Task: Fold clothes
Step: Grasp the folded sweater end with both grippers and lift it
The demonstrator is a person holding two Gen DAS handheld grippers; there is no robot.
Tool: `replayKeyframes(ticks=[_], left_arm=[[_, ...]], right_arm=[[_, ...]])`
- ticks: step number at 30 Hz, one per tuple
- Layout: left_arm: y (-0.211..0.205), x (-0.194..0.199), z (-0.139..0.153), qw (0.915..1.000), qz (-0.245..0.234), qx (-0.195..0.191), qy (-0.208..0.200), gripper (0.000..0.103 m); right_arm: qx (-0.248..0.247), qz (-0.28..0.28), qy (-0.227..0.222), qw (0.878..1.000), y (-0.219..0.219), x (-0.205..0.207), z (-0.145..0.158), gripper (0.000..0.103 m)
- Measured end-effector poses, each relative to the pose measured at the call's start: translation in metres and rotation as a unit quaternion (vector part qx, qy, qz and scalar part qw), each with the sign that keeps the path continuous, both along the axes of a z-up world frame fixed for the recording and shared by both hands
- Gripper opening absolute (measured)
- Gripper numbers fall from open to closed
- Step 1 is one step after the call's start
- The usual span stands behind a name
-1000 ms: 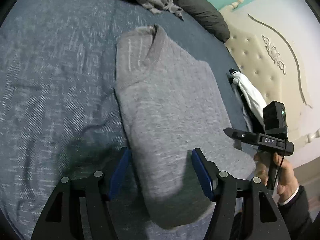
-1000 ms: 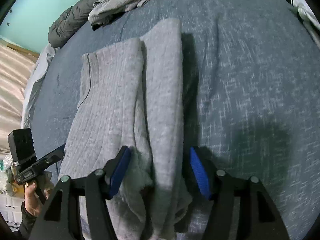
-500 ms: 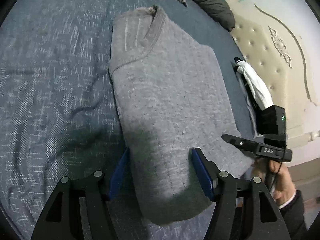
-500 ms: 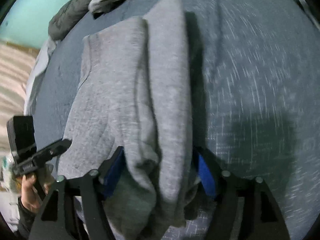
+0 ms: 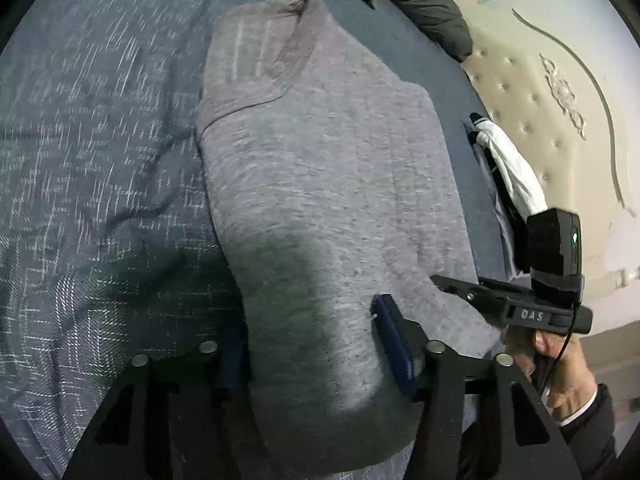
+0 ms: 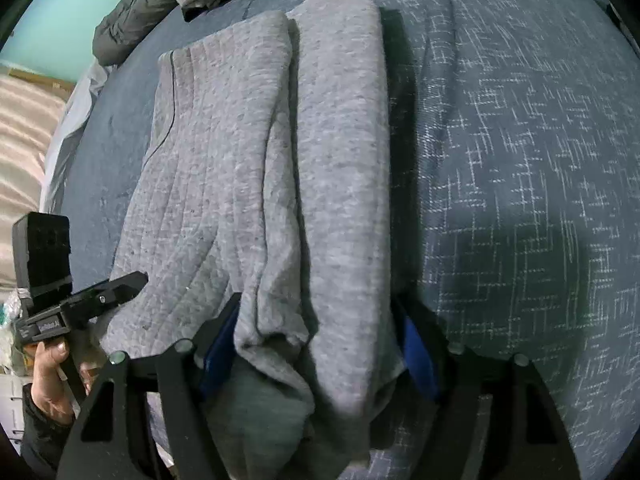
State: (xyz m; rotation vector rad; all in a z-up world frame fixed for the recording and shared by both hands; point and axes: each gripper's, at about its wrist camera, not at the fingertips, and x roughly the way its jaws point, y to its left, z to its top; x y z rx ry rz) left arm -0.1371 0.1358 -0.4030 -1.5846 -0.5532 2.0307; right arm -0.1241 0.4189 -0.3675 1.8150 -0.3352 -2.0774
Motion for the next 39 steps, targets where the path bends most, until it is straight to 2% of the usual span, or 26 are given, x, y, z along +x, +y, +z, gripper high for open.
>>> replayKeyframes(ticks=[2,8,11,16,19,23,28,32,34,39], left_arm=[[0.002,0.002,0.005,0.9999,-0.004,-0.007,0.007,0.056],[-0.002,0.007,0.012,0.9997,-0.016,-0.011,0.017,0.055],[-0.009,0.006,0.006,0.9999,-0.013,0.0,0.007,0.055],[-0.001,0.006,0.011,0.9995,-0.011,-0.012,0.027,0.055],[0.006,0.007,0.019,0.9987,-0.015,-0.022,0.043,0.049],[0.01,0.009,0.041,0.9968,-0.022,-0.033,0.07,0.044],[0.016,0.01,0.07,0.994,-0.025,-0.038,0.1,0.042],[0.022,0.011,0.095,0.9913,-0.03,-0.04,0.122,0.042],[0.026,0.012,0.108,0.9896,-0.034,-0.041,0.133,0.042],[0.043,0.014,0.134,0.9854,-0.041,-0.045,0.159,0.042]], right_arm=[[-0.004,0.003,0.004,1.0,-0.004,0.0,0.002,0.05],[0.008,0.017,0.024,1.0,-0.014,0.001,0.015,0.035],[0.005,0.016,0.025,1.0,-0.014,0.001,0.017,0.034],[-0.005,0.006,0.018,1.0,-0.017,-0.003,0.013,0.034],[-0.009,0.0,0.022,1.0,-0.018,-0.004,0.016,0.034],[-0.004,0.006,0.053,0.999,-0.024,-0.001,0.034,0.027],[-0.018,0.01,0.08,0.997,-0.021,0.009,0.064,0.024],[-0.026,0.011,0.103,0.994,0.006,0.018,0.091,0.023],[-0.03,0.011,0.115,0.993,0.037,0.049,0.098,0.023],[-0.033,0.01,0.143,0.989,0.035,0.04,0.122,0.023]])
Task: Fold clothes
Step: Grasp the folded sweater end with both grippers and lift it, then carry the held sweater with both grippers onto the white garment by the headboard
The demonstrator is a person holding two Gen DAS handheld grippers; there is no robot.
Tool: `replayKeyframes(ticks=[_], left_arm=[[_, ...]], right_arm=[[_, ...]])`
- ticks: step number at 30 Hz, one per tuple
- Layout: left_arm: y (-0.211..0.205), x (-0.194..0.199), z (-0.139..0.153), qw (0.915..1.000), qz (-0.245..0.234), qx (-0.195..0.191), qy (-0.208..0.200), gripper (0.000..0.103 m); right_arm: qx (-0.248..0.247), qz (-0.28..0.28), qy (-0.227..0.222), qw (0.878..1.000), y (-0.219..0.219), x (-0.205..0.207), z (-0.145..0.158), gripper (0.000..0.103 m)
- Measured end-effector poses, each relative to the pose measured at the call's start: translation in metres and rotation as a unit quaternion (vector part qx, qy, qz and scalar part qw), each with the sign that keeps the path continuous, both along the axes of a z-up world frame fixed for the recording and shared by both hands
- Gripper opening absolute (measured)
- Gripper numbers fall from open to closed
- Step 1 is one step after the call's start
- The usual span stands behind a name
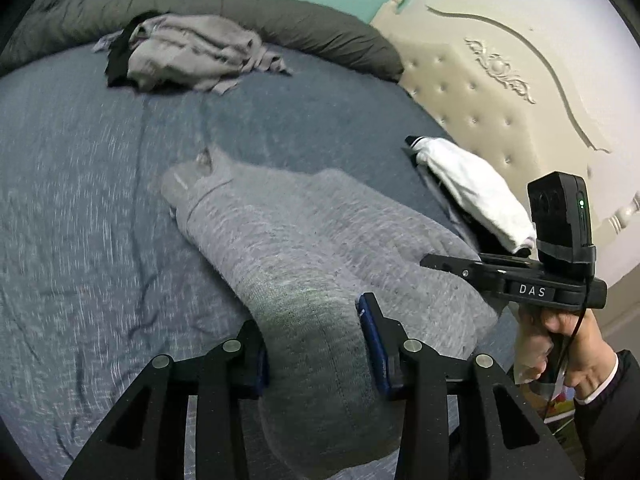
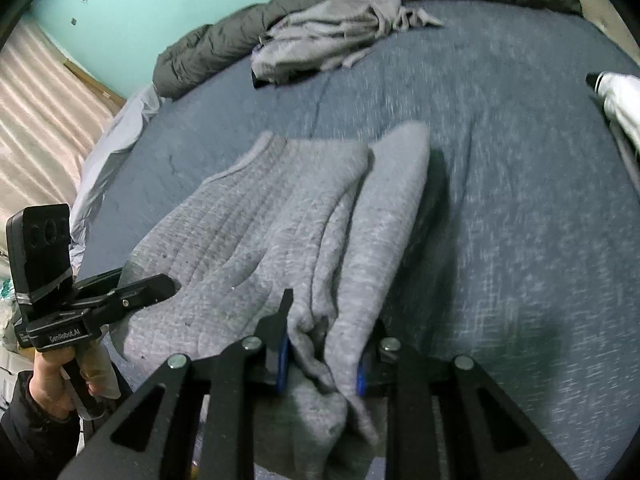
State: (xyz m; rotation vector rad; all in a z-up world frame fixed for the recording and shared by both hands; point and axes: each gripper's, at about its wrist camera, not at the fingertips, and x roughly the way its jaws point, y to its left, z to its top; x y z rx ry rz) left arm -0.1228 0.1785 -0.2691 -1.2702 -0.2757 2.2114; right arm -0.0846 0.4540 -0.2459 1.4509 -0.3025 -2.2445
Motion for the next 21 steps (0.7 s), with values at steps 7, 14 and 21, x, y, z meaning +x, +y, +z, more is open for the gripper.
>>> replayKeyframes(ticks=[7,14,21], left_arm=[[0.021,0.0,0.028,0.9997,-0.011,0.0,0.024,0.042],[0.045,-0.006,0.051,0.9988,-0.024,-0.002,0.042,0.042],[0.078,-0.018,0.086,0.9973,-0.038,0.004,0.063,0.041]], right_arm=[[-0.003,-0.009,0.029,1.0,0.003,-0.022,0.027,0.022],[0.001,-0.015,0.05,0.999,0.021,-0.031,0.051,0.022],[0.003,-0.03,0.069,0.997,0.042,-0.036,0.077,0.022]])
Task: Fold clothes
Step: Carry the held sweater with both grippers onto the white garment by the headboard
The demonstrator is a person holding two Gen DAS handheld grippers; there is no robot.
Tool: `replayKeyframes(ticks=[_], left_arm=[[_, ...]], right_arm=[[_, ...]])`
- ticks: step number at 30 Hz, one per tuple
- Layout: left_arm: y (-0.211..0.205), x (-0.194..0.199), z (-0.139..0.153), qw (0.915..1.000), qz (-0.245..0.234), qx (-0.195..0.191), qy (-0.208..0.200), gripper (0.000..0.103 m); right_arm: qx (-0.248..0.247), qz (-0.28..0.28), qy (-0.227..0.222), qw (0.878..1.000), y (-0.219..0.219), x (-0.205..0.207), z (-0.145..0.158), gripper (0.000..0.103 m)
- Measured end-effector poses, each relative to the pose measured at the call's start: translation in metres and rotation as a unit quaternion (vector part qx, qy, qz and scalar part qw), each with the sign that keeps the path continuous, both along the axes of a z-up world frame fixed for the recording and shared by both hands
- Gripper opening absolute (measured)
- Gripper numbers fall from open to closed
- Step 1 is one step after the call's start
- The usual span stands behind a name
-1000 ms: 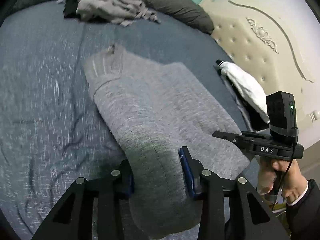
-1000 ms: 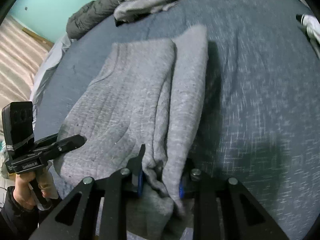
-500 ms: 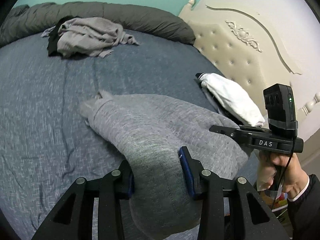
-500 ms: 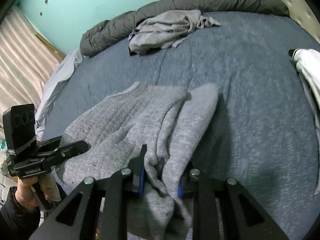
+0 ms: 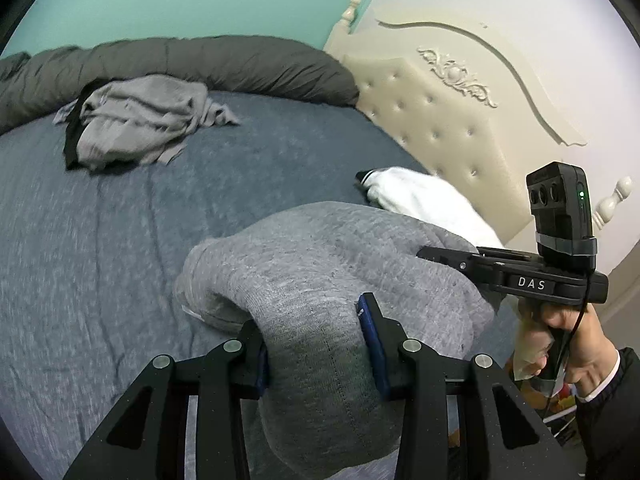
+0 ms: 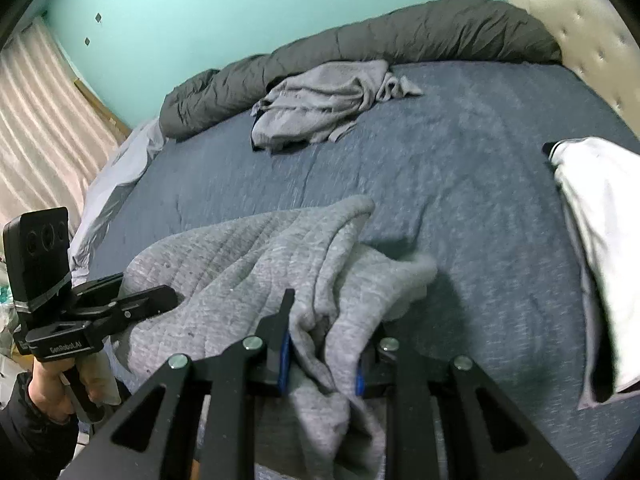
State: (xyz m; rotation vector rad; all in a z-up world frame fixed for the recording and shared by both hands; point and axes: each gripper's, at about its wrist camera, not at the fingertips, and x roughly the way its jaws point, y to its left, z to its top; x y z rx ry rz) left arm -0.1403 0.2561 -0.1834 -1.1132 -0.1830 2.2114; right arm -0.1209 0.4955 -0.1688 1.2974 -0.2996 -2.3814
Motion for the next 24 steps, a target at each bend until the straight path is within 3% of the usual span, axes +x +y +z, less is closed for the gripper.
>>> replayKeyframes(ticks=[15,24], left_arm=[[0.106,-0.043,0.091,0.9973,-0.041,0.008,0.06,0.041],[0.195,-0.072,0.121,0.9939,-0.063,0.017,0.088,0.041]], right_arm=[[0.014,-0.04,0.074,0.996,0.083,-0.029,0.097,0.022],[0.024,-0.071,0.112,0.991,0.153,-0.051,0.135,0.022]])
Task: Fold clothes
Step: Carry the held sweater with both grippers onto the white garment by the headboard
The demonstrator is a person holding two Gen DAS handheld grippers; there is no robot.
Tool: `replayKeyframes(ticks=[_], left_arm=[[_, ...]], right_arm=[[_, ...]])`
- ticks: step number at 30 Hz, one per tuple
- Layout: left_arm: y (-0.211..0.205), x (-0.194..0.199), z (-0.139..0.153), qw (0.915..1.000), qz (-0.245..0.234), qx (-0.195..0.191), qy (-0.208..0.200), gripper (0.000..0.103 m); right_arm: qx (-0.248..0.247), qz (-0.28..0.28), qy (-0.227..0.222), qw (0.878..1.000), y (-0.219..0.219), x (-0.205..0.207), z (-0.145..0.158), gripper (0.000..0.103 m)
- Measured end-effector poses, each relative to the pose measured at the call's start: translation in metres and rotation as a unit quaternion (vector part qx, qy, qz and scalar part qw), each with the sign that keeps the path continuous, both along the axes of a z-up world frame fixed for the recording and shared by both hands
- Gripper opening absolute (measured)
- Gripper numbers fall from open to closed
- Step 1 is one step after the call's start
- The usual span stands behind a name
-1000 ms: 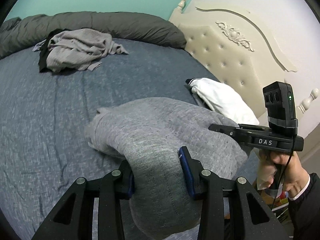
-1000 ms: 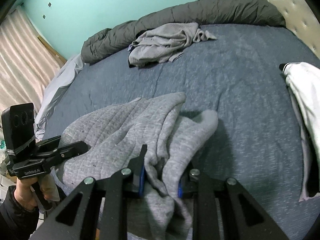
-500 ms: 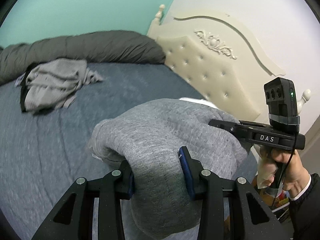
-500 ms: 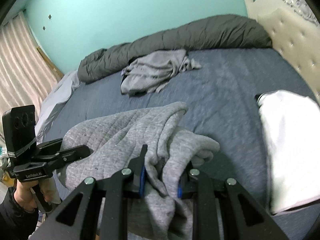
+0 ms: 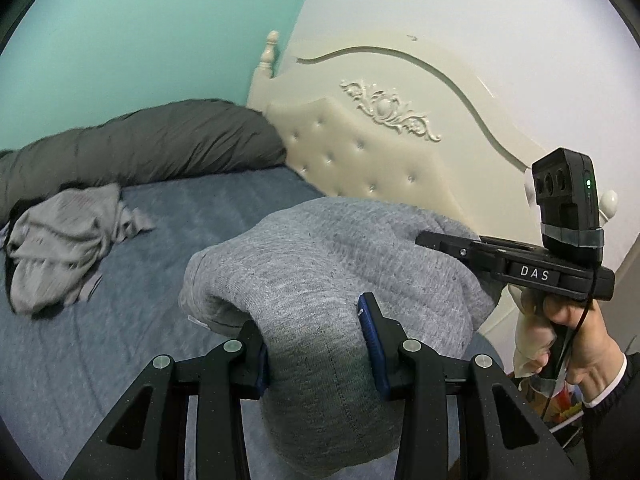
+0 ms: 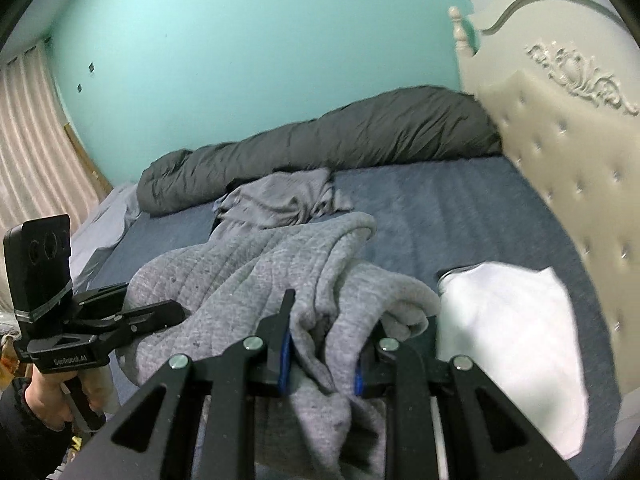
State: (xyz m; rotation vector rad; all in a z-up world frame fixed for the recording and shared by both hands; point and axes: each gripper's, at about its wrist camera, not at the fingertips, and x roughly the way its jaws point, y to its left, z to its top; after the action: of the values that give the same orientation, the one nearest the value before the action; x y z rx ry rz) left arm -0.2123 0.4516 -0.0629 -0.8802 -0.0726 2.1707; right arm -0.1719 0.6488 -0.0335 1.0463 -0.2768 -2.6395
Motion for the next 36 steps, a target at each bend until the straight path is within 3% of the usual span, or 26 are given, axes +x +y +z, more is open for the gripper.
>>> replayKeyframes(ticks=[11,15,18,22,25,27,31,36], left_arm=[[0.119,-0.038,0.004,0.9989,-0.022,0.011,0.041,0.041],[0.15,-0.043,-0.019,0.9988,-0.019,0.019,0.04,0.042],[0.171,-0.046,-0.067,0.9998,-0.02,0.007,-0.004,0.042],[0.194,-0.036,-0.144,0.9932,-0.044,-0.019,-0.107,0.042],[0.196,-0.022,-0.166,0.989,-0.051,-0.02,-0.137,0.042],[0.196,-0.015,-0.167,0.9872,-0.054,-0.015,-0.149,0.041],[0.193,-0.008,-0.16,0.9834,-0.055,0.0,-0.173,0.041],[0.187,-0.006,-0.149,0.977,-0.053,0.015,-0.206,0.041]], right_arm=[[0.033,-0.046,0.049,0.997,0.1,-0.031,0.024,0.022],[0.046,-0.066,0.074,0.994,0.133,-0.035,0.02,0.022],[0.046,-0.082,0.07,0.993,0.159,-0.036,-0.004,0.022],[0.055,-0.095,-0.012,0.994,0.182,-0.037,-0.068,0.021],[0.053,-0.096,-0.088,0.99,0.196,-0.025,-0.12,0.022],[0.041,-0.09,-0.115,0.988,0.202,-0.012,-0.138,0.022],[0.01,-0.083,-0.133,0.988,0.214,0.008,-0.143,0.022],[-0.013,-0.083,-0.154,0.985,0.223,0.009,-0.128,0.021]])
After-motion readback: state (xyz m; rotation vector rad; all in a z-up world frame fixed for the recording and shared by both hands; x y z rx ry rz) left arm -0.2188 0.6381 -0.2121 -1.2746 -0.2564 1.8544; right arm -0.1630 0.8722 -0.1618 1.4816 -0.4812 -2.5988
